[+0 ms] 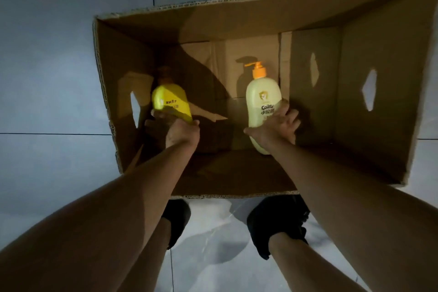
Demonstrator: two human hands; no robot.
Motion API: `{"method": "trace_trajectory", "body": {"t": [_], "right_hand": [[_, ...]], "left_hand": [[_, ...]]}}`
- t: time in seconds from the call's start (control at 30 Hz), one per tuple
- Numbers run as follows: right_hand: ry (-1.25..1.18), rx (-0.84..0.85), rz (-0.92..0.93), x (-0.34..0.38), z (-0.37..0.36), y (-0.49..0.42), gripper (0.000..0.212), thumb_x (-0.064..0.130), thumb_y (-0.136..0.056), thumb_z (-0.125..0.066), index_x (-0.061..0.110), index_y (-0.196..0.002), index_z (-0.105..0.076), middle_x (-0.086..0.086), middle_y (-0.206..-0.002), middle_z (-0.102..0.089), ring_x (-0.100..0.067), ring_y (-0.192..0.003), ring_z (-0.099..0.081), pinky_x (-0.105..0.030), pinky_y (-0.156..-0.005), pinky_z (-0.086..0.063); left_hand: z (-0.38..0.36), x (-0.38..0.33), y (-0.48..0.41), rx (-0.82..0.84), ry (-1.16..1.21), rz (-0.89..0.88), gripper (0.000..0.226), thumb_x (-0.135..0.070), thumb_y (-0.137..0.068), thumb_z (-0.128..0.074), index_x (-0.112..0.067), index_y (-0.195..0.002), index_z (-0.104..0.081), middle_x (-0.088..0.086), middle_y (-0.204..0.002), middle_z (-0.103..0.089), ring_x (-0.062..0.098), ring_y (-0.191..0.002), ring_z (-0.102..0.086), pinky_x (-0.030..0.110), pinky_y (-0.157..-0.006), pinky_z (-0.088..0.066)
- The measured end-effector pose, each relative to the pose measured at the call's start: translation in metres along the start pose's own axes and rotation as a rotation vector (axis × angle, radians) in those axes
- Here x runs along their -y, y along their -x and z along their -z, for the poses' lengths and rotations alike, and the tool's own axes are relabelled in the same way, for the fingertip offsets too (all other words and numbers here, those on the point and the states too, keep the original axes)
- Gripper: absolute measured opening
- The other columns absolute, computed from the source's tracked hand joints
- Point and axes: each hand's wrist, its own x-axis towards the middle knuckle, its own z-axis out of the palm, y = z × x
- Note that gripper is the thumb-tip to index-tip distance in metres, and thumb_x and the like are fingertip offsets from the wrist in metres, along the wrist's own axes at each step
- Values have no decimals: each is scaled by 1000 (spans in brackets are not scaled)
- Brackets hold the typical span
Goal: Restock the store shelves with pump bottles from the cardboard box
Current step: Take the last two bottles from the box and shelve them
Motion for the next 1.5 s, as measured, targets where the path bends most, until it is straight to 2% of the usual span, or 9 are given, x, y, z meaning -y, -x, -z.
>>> {"method": "trace_trajectory", "body": {"t": [0.1, 0.23, 0.4, 0.53, 0.7, 0.83, 1.13, 1.27, 1.5], "right_hand": [[15, -108, 3, 3, -12, -4, 117, 40, -55, -88, 14, -142, -15, -14, -137, -28, -32, -127, -30, -43, -95, -43], [-5, -161, 24, 1, -17, -5, 112, 38, -54, -86, 12, -140, -20, -15, -133, -32, -32, -123, -34, -43, -96, -42], [-73, -127, 42, 2, 8, 11, 107, 42, -53, -85, 16, -137, -23, -12, -131, -35, -30, -122, -36, -44, -96, -41], [-171, -178, 61, 12, 54, 62, 104, 48, -52, -81, 20, -134, -25, -8, -127, -39, -28, -119, -40, -47, -95, -44], [-288, -192, 105, 24, 141, 163, 104, 51, -52, -81, 23, -134, -24, -4, -123, -40, -23, -114, -43, -46, -90, -50], [-318, -192, 170, 33, 231, 261, 108, 52, -49, -81, 24, -134, -20, -2, -120, -38, -21, -110, -41, -46, -88, -51], [-391, -309, 449, 64, 433, 476, 105, 48, -43, -80, 20, -130, -28, -9, -120, -44, -32, -113, -47, -46, -91, -49], [-411, -360, 636, 86, 468, 565, 101, 43, -46, -83, 13, -127, -32, -13, -117, -45, -33, -110, -47, -43, -86, -50], [-469, -292, 937, 106, 446, 714, 97, 40, -48, -85, 18, -126, -32, -7, -120, -38, -27, -113, -40, -42, -86, -46]], "left_hand": [[-10, -2, -10, -114, 70, 108, 96, -47, -95, -51, -2, -150, 13, 25, -158, 3, 41, -144, -7, 46, -112, -17], [-22, -5, -33, -105, 146, 190, 117, -59, -80, -61, -8, -151, 18, 21, -156, 23, 44, -144, 10, 55, -116, -11], [-4, -10, -20, -25, 214, 164, 132, -54, -68, -79, -10, -151, 15, 16, -160, 0, 39, -146, -9, 49, -113, -23], [27, 7, 41, -128, 331, -22, 100, -39, -60, -86, -6, -137, -32, 16, -138, -45, 37, -124, -46, 38, -88, -43], [95, 12, 163, -286, 436, -149, 103, -38, -42, -85, -11, -130, -38, 10, -122, -49, 32, -113, -50, 41, -93, -46], [157, 13, 265, -388, 604, -180, 96, -43, -31, -76, -17, -118, -43, 5, -107, -54, 32, -100, -56, 50, -83, -52], [318, 44, 500, -583, 901, -257, 86, -45, -28, -78, -34, -100, -31, 2, -97, -53, 31, -88, -59, 44, -73, -55], [367, 79, 565, -729, 1032, -275, 91, -33, -37, -84, -19, -115, -40, 4, -106, -50, 27, -98, -54, 33, -78, -49], [443, 198, 627, -981, 1196, -218, 88, -42, -31, -79, -18, -109, -46, 8, -98, -57, 33, -90, -59, 42, -74, -54]]}}
